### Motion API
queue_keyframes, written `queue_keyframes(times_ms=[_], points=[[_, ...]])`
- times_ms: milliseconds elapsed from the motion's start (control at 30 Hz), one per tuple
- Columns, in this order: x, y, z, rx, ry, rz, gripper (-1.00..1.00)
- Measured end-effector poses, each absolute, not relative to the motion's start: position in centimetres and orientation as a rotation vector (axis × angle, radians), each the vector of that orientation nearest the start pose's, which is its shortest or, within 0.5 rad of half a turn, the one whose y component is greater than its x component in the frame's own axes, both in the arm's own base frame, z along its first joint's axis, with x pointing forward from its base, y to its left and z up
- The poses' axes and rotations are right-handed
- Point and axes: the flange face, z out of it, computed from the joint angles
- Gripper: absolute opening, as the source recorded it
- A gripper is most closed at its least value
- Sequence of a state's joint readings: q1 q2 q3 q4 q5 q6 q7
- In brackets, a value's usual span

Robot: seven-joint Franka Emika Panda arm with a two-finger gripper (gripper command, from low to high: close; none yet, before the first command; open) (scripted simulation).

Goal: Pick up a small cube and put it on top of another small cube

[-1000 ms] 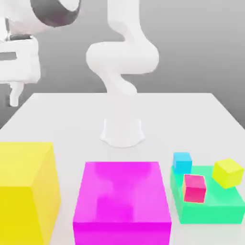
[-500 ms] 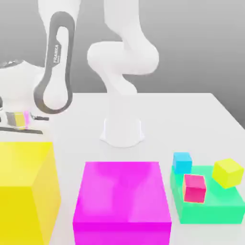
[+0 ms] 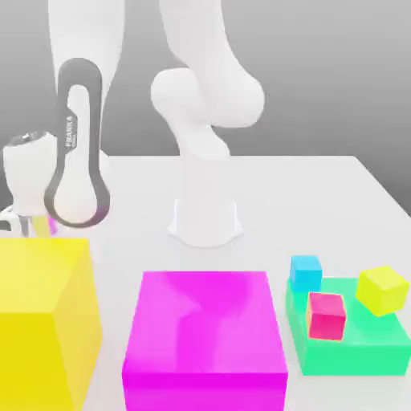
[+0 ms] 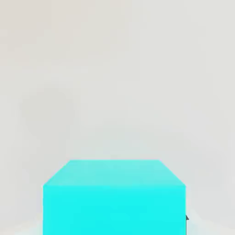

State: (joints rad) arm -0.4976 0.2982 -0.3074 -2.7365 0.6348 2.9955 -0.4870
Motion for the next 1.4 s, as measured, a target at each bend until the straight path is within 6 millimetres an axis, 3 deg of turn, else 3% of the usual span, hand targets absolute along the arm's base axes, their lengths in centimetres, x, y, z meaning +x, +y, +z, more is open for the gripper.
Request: queue_keyframes(times_ms=[400,467,633,800,867,900,1000,1100,1233,1400], points=[[21.4,-30.4,19.3,-2.803,1.423,-0.001,-1.0],[19.8,-32.4,19.8,-2.749,1.517,0.039,-1.0],[22.2,-35.4,22.9,-2.741,1.48,0.118,-1.0],[25.0,-37.3,27.5,-2.751,1.423,0.187,-1.0],[30.2,-34.1,29.9,-2.839,1.241,0.206,-1.0],[31.9,-33.0,31.2,-2.866,1.18,0.216,-1.0],[35.7,-29.2,34.7,-2.932,1.033,0.237,-1.0],[39.0,-22.1,35.6,-2.988,0.855,0.236,-1.0],[40.9,-12.0,35.6,-3.048,0.609,0.213,-1.0],[39.2,0.7,34.3,-3.099,0.259,0.151,-1.0]])
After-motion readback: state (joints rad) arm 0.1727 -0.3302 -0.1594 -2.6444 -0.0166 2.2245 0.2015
